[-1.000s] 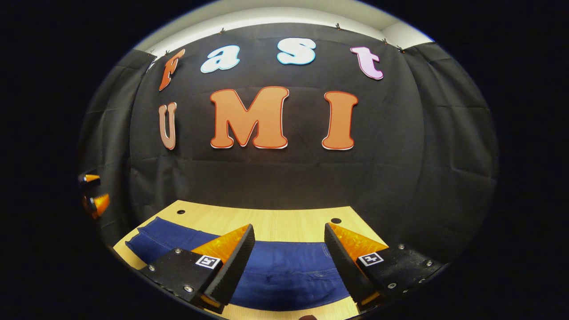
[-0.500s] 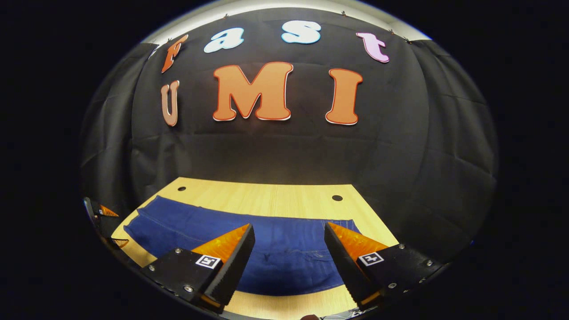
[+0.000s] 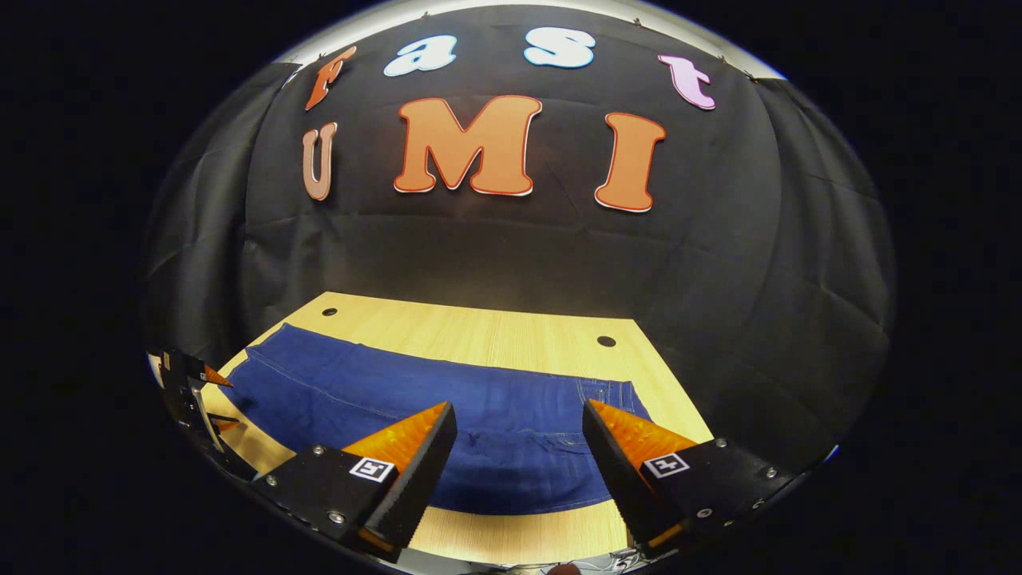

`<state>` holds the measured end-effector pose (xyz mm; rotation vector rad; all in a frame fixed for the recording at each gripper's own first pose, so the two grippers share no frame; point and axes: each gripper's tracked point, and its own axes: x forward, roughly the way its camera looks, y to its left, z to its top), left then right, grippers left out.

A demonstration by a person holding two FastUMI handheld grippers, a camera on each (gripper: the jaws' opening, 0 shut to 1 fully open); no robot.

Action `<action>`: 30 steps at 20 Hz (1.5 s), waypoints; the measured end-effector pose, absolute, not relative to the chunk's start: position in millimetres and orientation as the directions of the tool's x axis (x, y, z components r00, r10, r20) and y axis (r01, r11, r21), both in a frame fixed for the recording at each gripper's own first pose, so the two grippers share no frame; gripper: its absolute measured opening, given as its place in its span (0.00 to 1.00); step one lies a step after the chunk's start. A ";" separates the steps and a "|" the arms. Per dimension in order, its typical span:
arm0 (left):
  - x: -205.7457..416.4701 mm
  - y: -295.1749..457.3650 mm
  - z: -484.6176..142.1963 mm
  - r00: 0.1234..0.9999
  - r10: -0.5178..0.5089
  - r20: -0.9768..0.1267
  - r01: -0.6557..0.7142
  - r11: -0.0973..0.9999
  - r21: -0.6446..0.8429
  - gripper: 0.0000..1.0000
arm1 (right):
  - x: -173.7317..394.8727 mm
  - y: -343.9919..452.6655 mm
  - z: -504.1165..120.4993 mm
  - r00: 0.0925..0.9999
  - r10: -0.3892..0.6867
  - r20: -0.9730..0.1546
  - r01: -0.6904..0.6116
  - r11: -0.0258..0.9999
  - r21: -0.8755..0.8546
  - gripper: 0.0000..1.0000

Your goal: Grasp the waist and the cuffs of the jeans and fold them to make the two legs overlap; first hold the waist and fold one-third of the jeans toward the cuffs, then hold the cuffs and fold the remaining one-third in the same direction to finish folding.

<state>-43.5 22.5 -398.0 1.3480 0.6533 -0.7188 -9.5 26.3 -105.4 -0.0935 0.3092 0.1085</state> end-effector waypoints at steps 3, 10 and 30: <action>-38.4 26.2 -414.1 0.589 -0.061 -0.806 0.808 0.019 0.589 0.98 | -11.3 25.6 -104.4 0.948 0.092 -0.306 -0.122 0.989 -0.082 0.98; -15.7 24.3 -417.2 0.579 -0.026 -0.815 0.815 0.028 0.578 0.96 | -5.6 16.4 -98.3 0.956 0.055 -0.289 -0.074 0.996 -0.057 0.98; 40.0 14.5 -446.0 0.685 0.004 -0.729 0.728 0.029 0.685 0.02 | 5.8 -34.0 -95.1 0.976 -0.050 -0.212 0.001 0.974 -0.226 0.97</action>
